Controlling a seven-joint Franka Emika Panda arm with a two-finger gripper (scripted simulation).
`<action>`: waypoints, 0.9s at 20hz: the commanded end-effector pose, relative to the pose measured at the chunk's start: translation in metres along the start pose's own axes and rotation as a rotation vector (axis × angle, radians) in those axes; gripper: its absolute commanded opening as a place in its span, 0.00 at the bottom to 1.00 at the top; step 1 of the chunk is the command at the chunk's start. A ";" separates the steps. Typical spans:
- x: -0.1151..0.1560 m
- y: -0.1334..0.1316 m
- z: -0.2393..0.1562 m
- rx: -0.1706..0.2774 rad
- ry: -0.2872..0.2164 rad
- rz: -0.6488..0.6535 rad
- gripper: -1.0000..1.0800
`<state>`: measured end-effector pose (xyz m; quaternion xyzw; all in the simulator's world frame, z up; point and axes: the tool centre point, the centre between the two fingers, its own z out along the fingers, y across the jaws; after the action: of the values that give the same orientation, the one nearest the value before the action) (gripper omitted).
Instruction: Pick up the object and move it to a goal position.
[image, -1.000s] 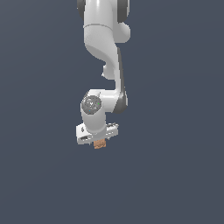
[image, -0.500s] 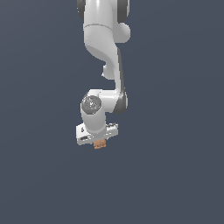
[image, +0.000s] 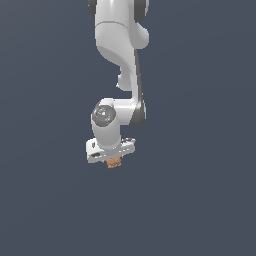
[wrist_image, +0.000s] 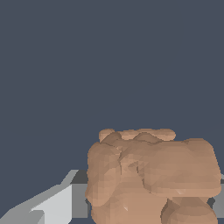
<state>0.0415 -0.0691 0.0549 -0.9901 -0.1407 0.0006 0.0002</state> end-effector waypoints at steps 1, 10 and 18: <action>-0.003 0.000 -0.011 -0.001 0.001 0.000 0.00; -0.021 -0.003 -0.082 -0.001 0.001 0.000 0.00; -0.035 -0.005 -0.143 -0.001 0.001 0.000 0.00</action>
<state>0.0095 -0.0735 0.1880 -0.9901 -0.1406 -0.0005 -0.0003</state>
